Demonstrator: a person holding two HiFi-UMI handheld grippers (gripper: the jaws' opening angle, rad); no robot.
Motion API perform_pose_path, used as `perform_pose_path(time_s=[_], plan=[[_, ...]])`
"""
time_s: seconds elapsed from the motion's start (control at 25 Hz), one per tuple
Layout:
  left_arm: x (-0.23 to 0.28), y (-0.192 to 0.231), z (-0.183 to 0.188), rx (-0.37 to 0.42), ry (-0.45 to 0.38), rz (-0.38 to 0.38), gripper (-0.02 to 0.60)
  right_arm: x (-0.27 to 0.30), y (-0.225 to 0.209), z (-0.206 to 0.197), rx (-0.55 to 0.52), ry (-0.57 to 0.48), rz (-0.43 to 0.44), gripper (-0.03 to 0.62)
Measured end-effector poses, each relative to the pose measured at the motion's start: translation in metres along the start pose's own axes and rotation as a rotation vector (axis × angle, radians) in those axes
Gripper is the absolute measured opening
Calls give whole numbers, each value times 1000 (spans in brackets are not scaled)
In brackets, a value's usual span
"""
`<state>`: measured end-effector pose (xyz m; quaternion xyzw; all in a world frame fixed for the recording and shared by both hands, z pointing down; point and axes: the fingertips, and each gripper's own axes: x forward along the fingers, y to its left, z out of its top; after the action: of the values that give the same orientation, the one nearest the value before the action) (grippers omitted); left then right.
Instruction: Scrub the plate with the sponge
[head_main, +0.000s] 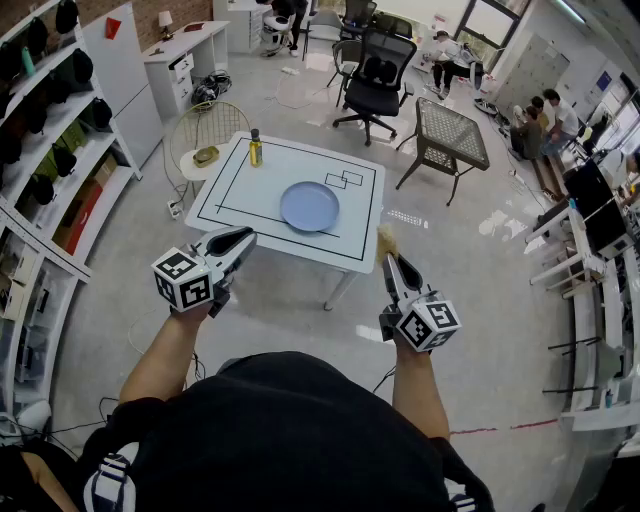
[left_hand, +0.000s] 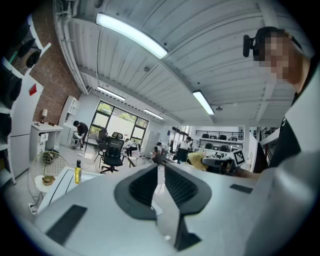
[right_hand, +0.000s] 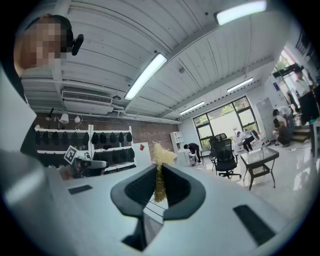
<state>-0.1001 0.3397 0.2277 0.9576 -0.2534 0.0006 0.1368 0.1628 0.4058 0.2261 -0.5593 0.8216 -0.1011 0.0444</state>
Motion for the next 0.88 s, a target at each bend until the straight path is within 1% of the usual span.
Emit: perform_pose_path(time_s=[0.2, 0.52, 0.88], plan=[[9, -6, -4, 10, 10, -5, 46, -4, -3, -1, -10, 3, 2, 28], [7, -7, -9, -7, 20, 7, 46, -10, -6, -2, 12, 7, -10, 28], [7, 2, -18, -28, 40, 18, 46, 5, -11, -6, 19, 31, -6, 28]])
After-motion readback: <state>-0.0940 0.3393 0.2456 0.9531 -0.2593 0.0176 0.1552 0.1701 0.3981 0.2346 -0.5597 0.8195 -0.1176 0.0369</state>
